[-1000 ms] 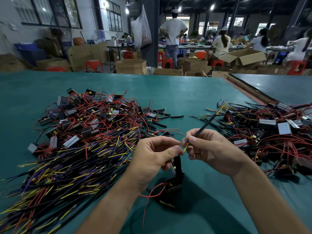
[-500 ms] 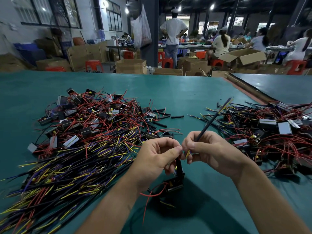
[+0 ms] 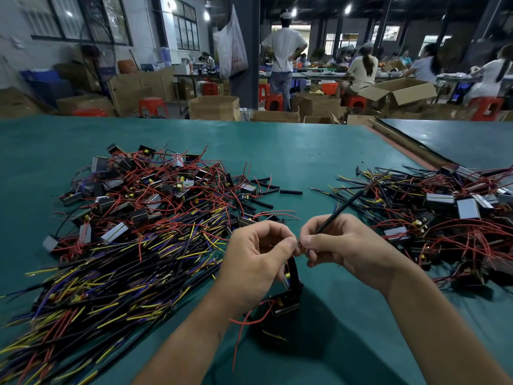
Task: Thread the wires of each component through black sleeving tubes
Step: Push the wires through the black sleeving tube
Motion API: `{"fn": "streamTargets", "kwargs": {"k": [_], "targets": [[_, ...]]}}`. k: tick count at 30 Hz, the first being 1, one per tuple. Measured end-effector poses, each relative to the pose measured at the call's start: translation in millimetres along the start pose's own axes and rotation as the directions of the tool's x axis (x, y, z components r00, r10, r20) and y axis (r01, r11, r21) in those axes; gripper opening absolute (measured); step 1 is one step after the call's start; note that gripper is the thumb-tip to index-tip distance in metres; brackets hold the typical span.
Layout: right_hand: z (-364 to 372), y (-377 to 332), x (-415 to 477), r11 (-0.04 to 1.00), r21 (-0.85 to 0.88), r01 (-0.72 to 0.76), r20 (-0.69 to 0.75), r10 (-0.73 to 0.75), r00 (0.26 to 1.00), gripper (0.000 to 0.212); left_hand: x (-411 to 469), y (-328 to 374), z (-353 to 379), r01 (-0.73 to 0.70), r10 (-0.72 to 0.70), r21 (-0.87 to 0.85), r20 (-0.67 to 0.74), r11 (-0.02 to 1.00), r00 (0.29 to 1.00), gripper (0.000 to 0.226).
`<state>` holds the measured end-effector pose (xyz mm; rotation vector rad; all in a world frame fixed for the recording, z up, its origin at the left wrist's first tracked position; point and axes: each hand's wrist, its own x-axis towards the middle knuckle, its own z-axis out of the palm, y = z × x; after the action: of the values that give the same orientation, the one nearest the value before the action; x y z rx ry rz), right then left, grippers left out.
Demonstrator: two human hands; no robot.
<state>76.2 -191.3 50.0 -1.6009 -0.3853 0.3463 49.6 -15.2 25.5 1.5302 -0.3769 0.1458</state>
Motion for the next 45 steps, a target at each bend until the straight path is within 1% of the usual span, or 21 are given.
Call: {"fn": "streamTargets", "kwargs": {"k": [6, 10, 12, 16, 20, 21, 23, 25, 26, 27, 30, 34, 36, 40, 45], "targets": [[4.1, -1.5, -0.9, 0.993, -0.084, 0.082, -0.024, -0.084, 0.996, 0.009, 1.6, 0.6, -0.6, 0.088, -0.089, -0.071, -0.021, 0.994, 0.996, 0.012], [6.0, -1.0, -0.8, 0.982, -0.132, 0.134, -0.053, -0.142, 0.988, 0.006, 1.7, 1.2, -2.4, 0.139, -0.142, -0.111, -0.019, 0.984, 0.99, 0.008], [6.5, 0.2, -0.4, 0.973, -0.178, 0.145, -0.064, -0.159, 0.985, 0.01, 1.8, 1.3, -2.7, 0.157, -0.162, -0.138, -0.024, 0.978, 0.987, 0.007], [5.8, 0.8, 0.6, 0.955, -0.258, 0.145, -0.088, -0.173, 0.981, 0.015, 2.2, 0.3, -1.3, 0.144, -0.152, -0.12, -0.061, 0.982, 0.987, 0.011], [7.8, -0.4, 1.9, 0.95, -0.278, 0.14, -0.065, -0.164, 0.984, 0.02, 0.6, -0.5, 0.7, 0.088, -0.097, -0.107, -0.089, 0.99, 0.991, 0.011], [8.2, -0.5, 2.6, 0.95, -0.28, 0.14, -0.072, -0.166, 0.983, 0.021, -0.5, -0.7, 1.4, 0.054, -0.062, -0.077, -0.102, 0.996, 0.993, 0.01], [8.5, 0.1, 4.0, 0.948, -0.287, 0.139, -0.095, -0.173, 0.98, 0.023, -3.9, -2.2, 3.0, -0.03, 0.039, 0.073, -0.129, 0.997, 0.991, 0.011], [8.3, 1.2, 5.0, 0.947, -0.292, 0.133, -0.111, -0.172, 0.979, 0.023, -6.8, -3.9, 4.6, -0.104, 0.145, 0.256, -0.144, 0.961, 0.979, 0.015], [8.0, 1.7, 5.2, 0.947, -0.293, 0.129, -0.115, -0.169, 0.979, 0.022, -7.8, -4.3, 5.3, -0.131, 0.186, 0.317, -0.149, 0.939, 0.971, 0.015], [7.8, 1.8, 5.3, 0.948, -0.292, 0.127, -0.117, -0.167, 0.979, 0.022, -8.3, -4.5, 5.9, -0.148, 0.213, 0.349, -0.158, 0.925, 0.964, 0.015], [7.9, 1.3, 5.4, 0.951, -0.281, 0.127, -0.128, -0.168, 0.977, 0.022, -7.6, -4.4, 6.8, -0.175, 0.262, 0.371, -0.196, 0.912, 0.945, 0.014], [9.5, 0.5, 5.5, 0.952, -0.273, 0.137, -0.146, -0.182, 0.972, 0.024, -7.6, -3.4, 4.9, -0.242, 0.347, 0.453, -0.165, 0.858, 0.923, 0.006], [10.7, -0.1, 5.4, 0.947, -0.287, 0.144, -0.148, -0.193, 0.97, 0.024, -7.7, -3.4, 4.2, -0.243, 0.354, 0.474, -0.161, 0.847, 0.921, 0.007], [12.7, -0.5, 4.9, 0.939, -0.302, 0.164, -0.146, -0.215, 0.966, 0.023, -6.4, -2.7, 3.2, -0.205, 0.314, 0.457, -0.178, 0.866, 0.932, 0.017], [12.0, -0.3, 4.0, 0.922, -0.339, 0.188, -0.116, -0.239, 0.964, 0.019, -5.4, -3.4, 0.6, -0.129, 0.239, 0.44, -0.205, 0.889, 0.949, 0.012]]}}
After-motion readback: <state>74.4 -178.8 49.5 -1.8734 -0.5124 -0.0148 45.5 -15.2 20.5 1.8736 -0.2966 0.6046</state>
